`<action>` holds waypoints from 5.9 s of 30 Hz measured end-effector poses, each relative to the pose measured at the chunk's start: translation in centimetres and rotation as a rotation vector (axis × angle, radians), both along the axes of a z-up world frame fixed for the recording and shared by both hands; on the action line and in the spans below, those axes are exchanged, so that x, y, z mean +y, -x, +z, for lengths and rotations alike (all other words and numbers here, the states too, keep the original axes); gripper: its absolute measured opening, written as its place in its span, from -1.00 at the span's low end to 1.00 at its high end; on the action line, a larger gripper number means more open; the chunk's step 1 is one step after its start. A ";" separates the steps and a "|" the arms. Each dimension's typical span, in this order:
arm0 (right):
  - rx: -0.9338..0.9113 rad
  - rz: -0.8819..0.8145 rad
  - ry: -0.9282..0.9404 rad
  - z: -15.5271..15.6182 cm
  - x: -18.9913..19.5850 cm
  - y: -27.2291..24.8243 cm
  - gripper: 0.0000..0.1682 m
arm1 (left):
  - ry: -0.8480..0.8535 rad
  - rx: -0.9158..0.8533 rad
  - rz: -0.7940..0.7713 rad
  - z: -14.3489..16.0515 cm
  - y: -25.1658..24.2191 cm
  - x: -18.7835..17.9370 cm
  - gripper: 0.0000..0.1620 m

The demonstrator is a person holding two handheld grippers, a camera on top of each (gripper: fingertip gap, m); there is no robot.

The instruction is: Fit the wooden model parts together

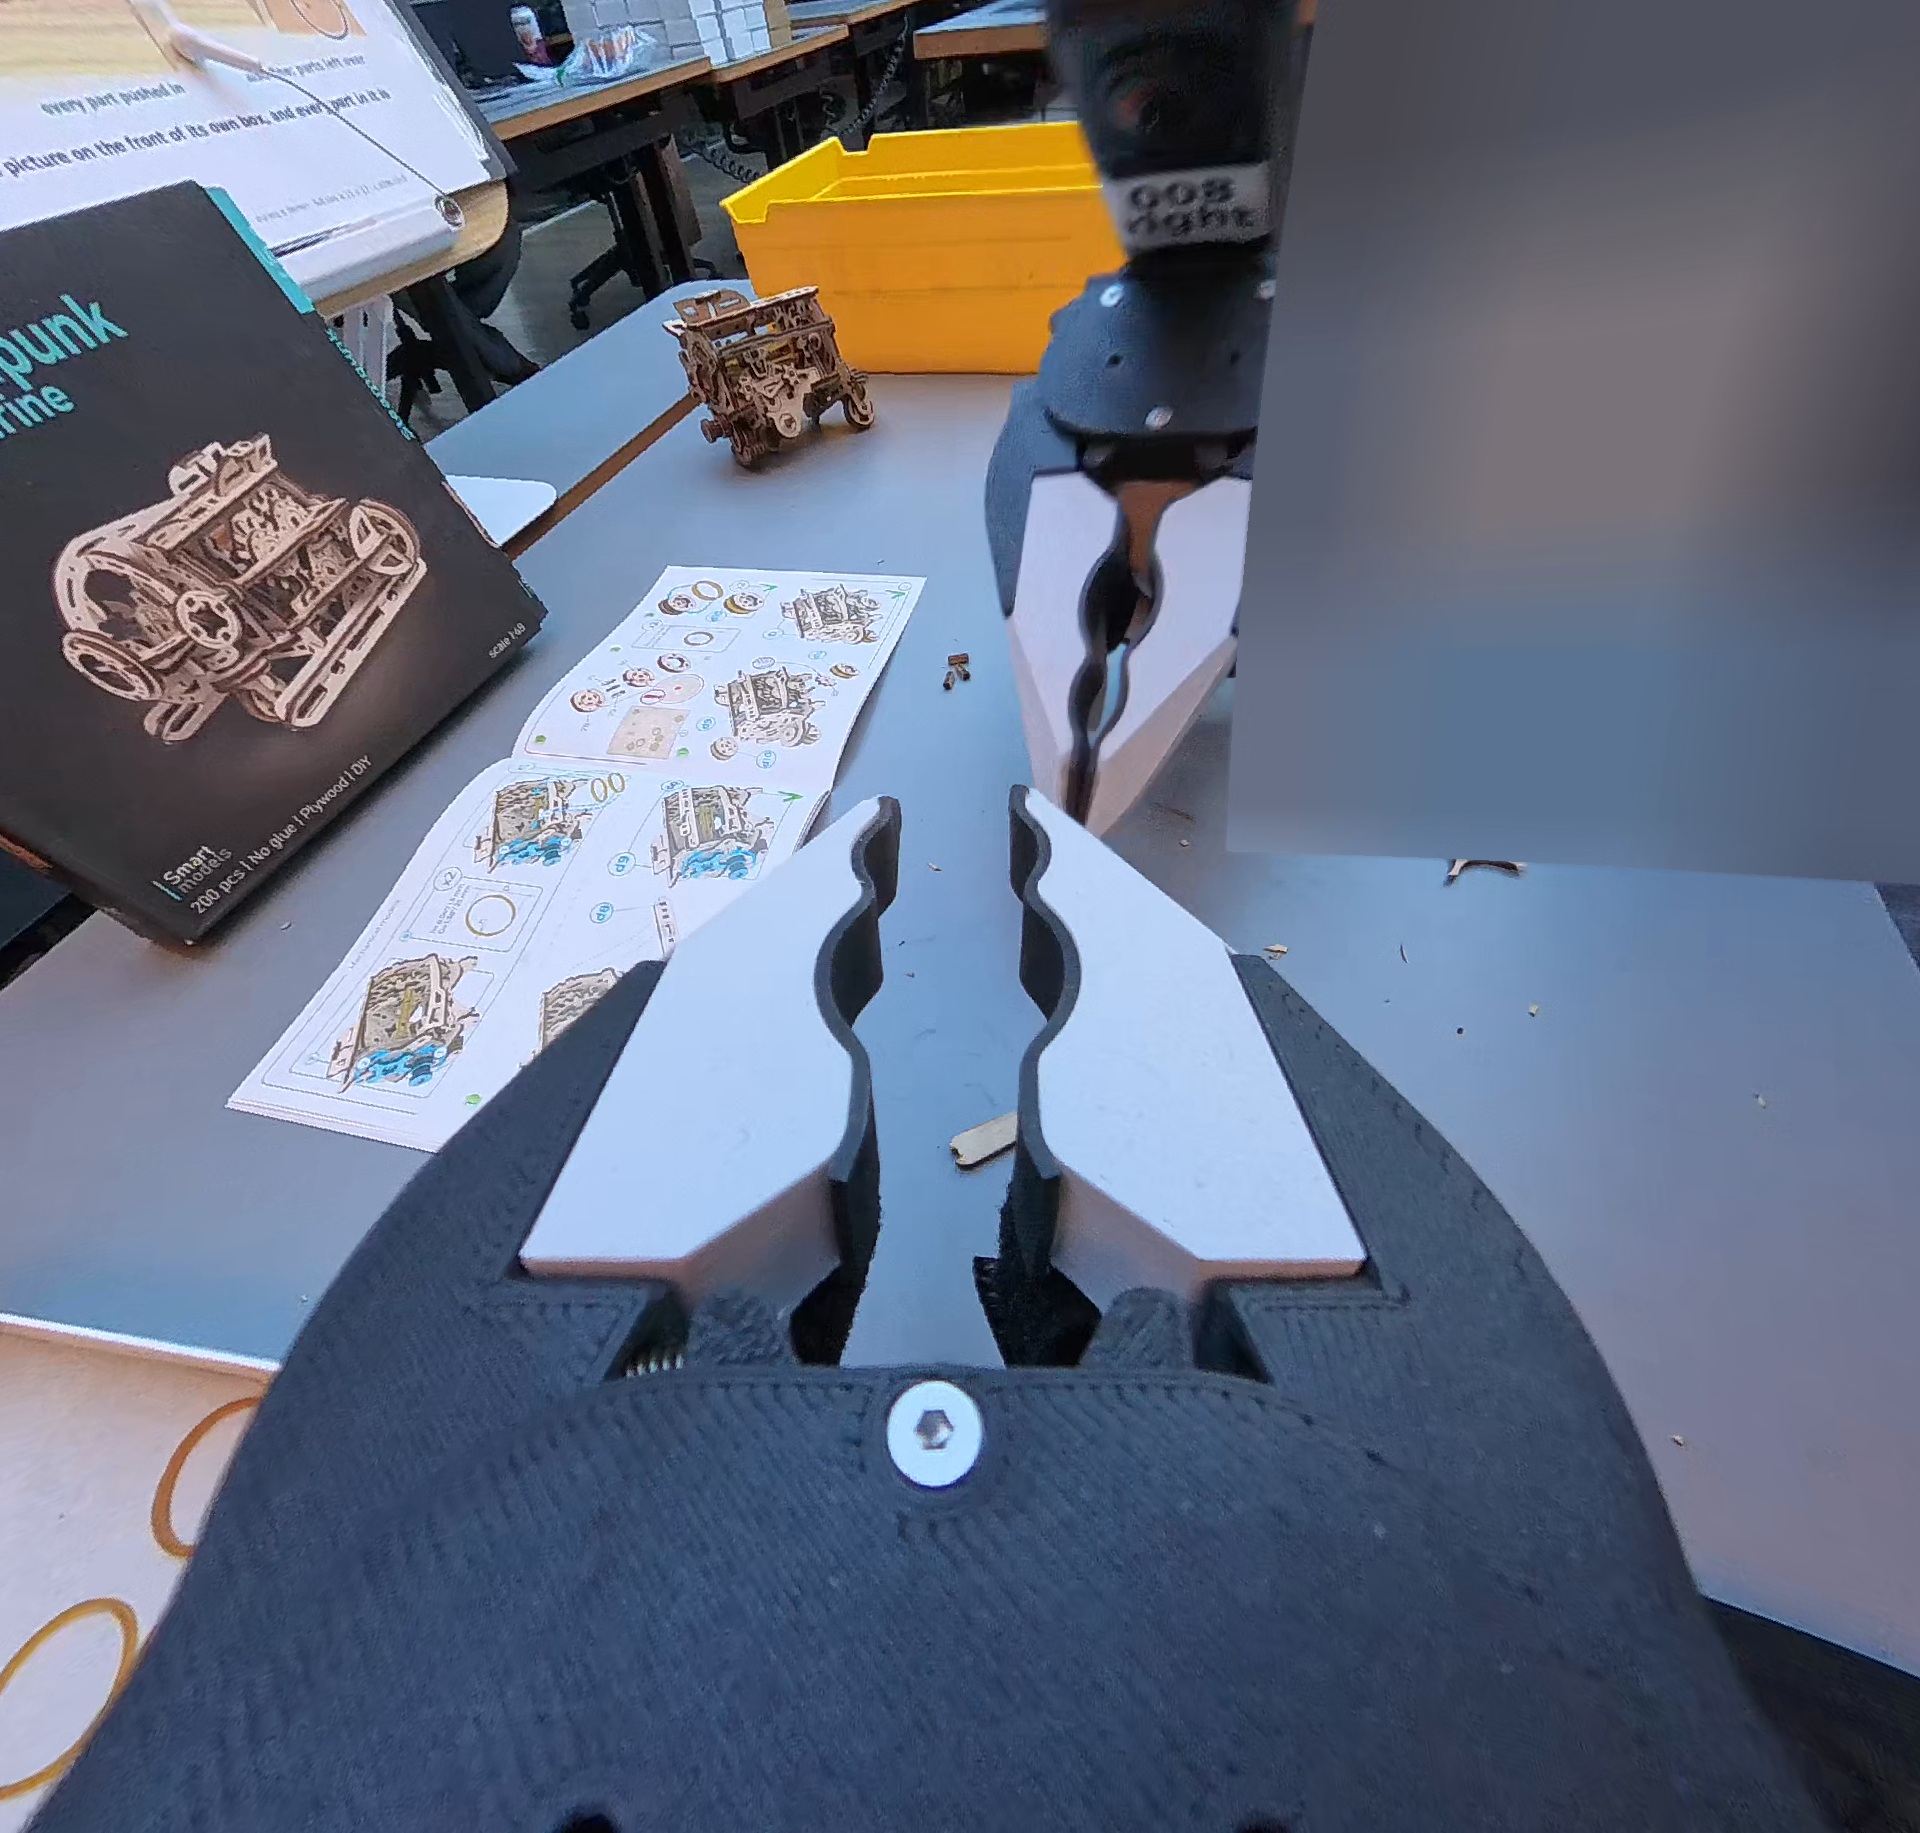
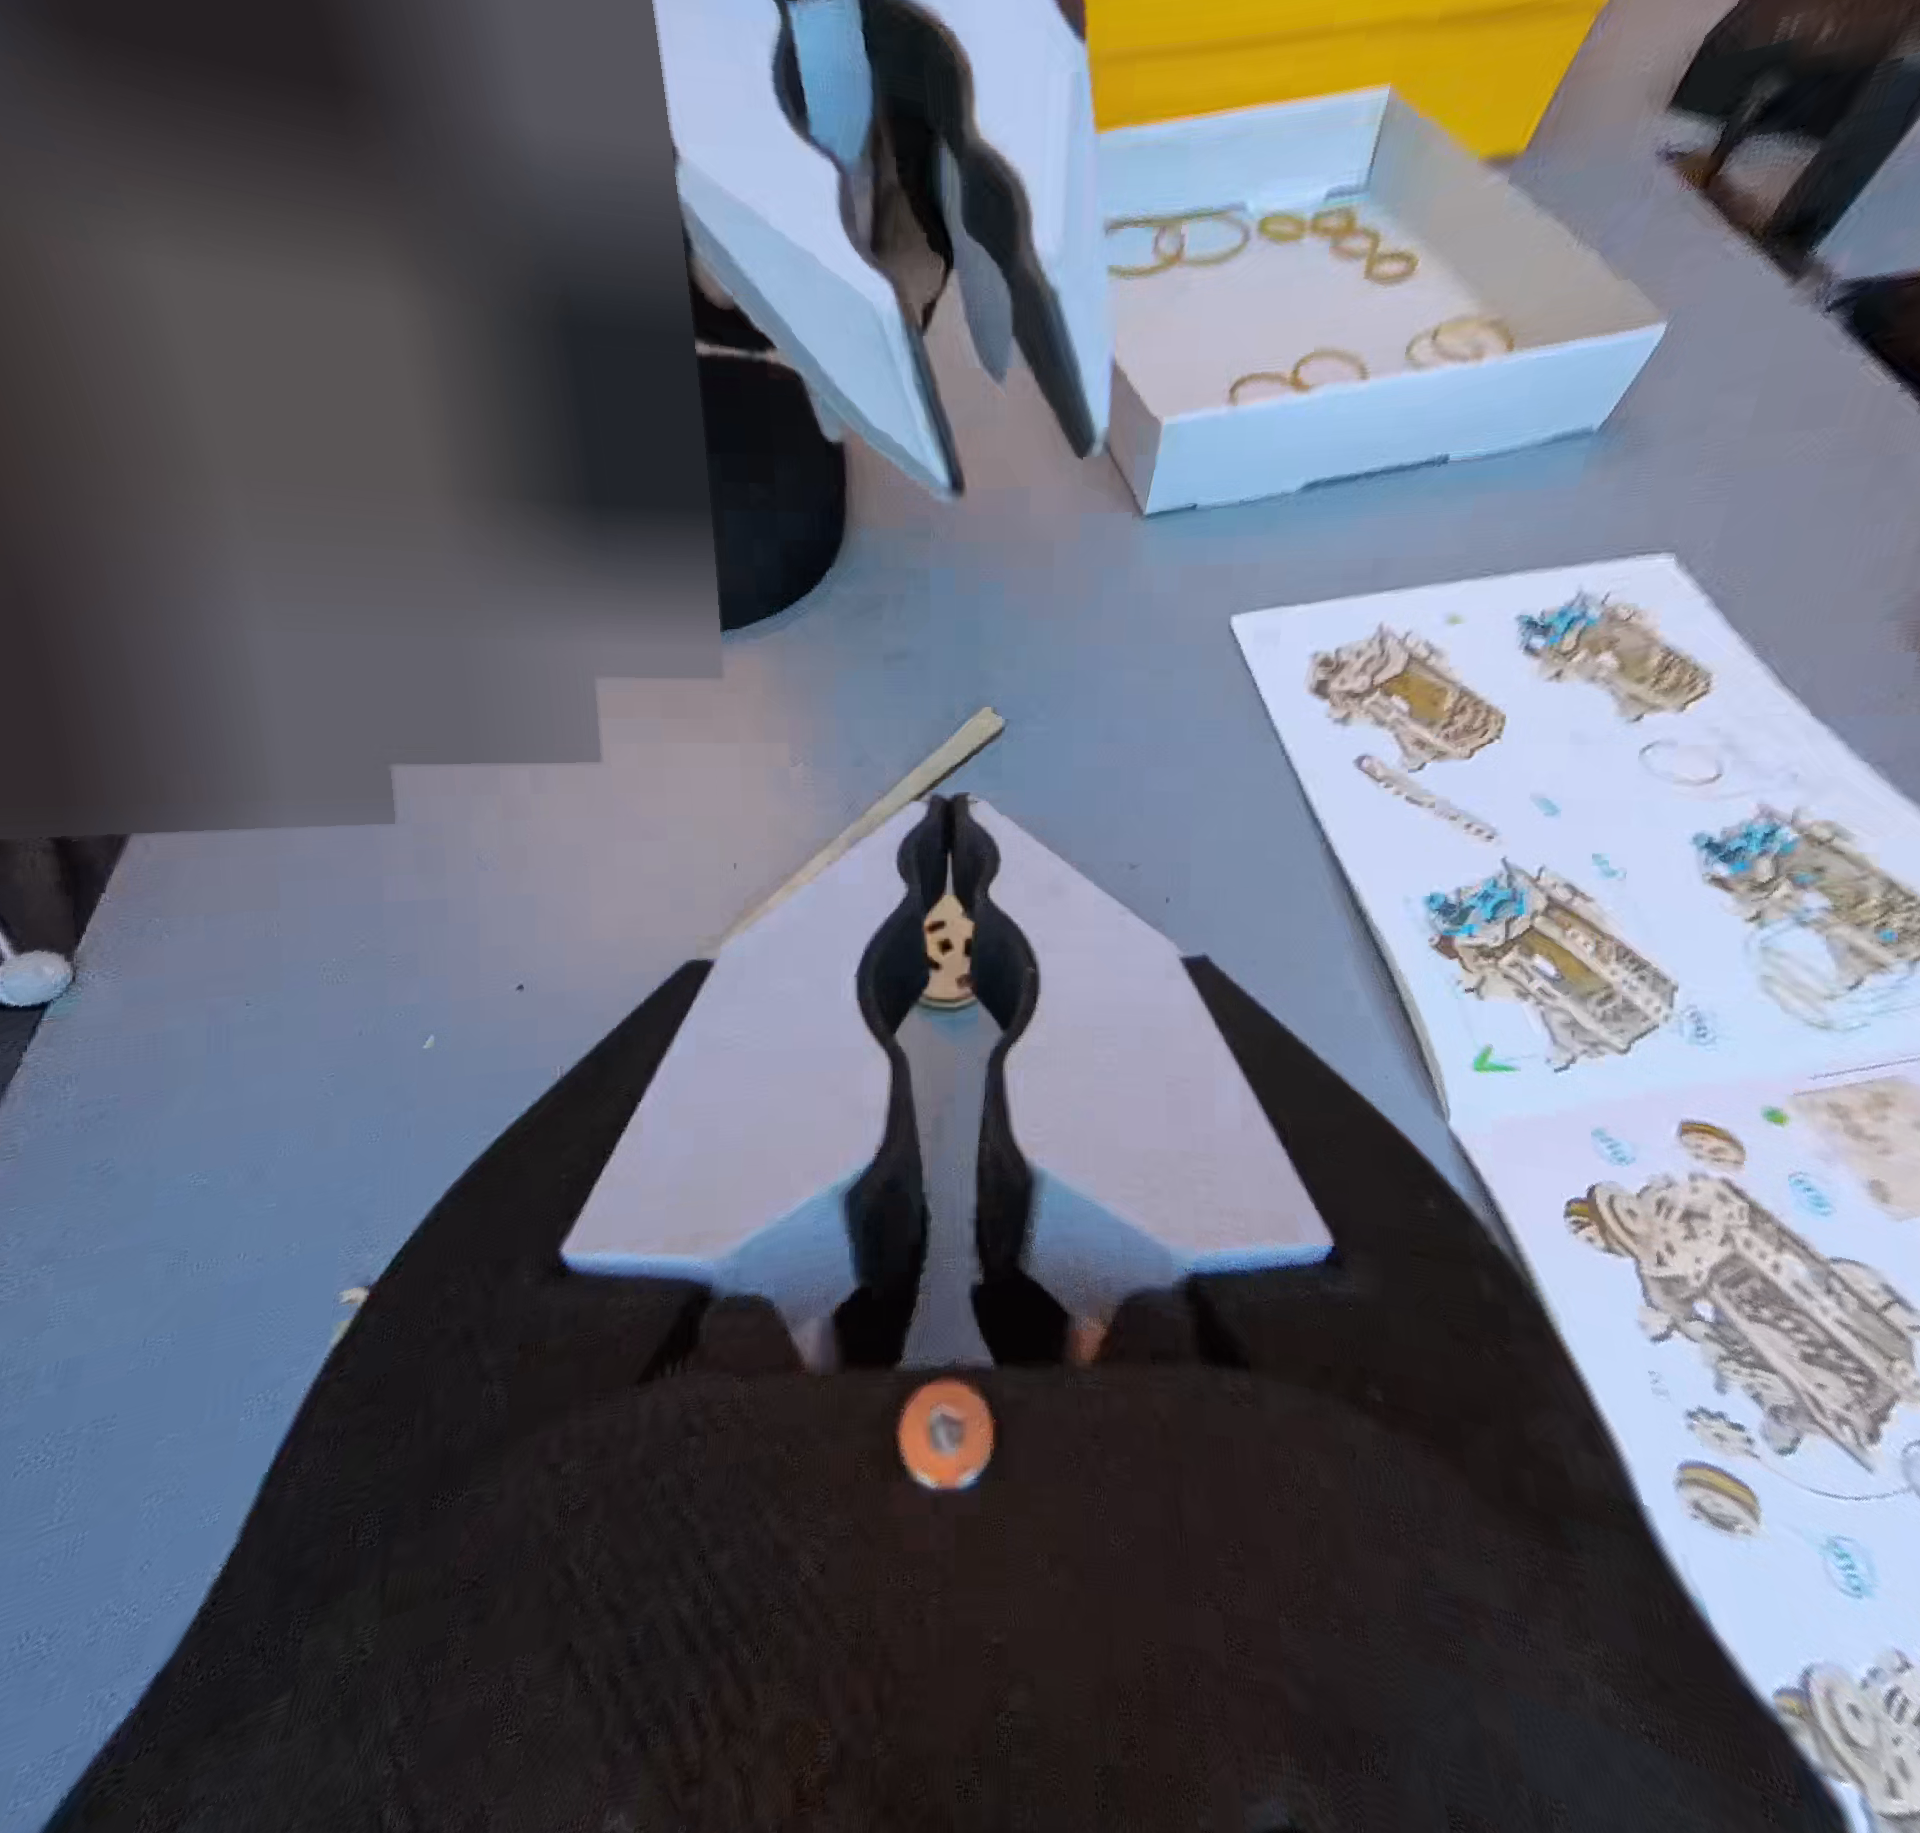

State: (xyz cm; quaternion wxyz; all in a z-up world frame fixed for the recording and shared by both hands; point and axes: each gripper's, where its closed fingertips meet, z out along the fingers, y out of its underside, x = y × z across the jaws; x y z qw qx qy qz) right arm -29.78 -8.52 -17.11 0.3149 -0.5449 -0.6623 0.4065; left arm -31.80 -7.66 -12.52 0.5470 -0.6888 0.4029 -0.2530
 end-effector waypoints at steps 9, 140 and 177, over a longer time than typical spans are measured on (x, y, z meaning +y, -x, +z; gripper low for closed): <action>-0.100 0.021 -0.042 -2.0 -0.5 -0.1 -1.00 | -0.008 -0.021 0.014 0.6 0.3 0.1 -0.77; -0.466 0.148 0.975 -0.4 -4.8 2.1 -1.00 | 0.056 -0.081 0.022 1.8 1.8 -0.3 -1.00; -0.724 0.115 0.949 -4.2 -5.8 0.9 -1.00 | 0.027 -0.115 0.015 3.0 1.9 -0.7 -1.00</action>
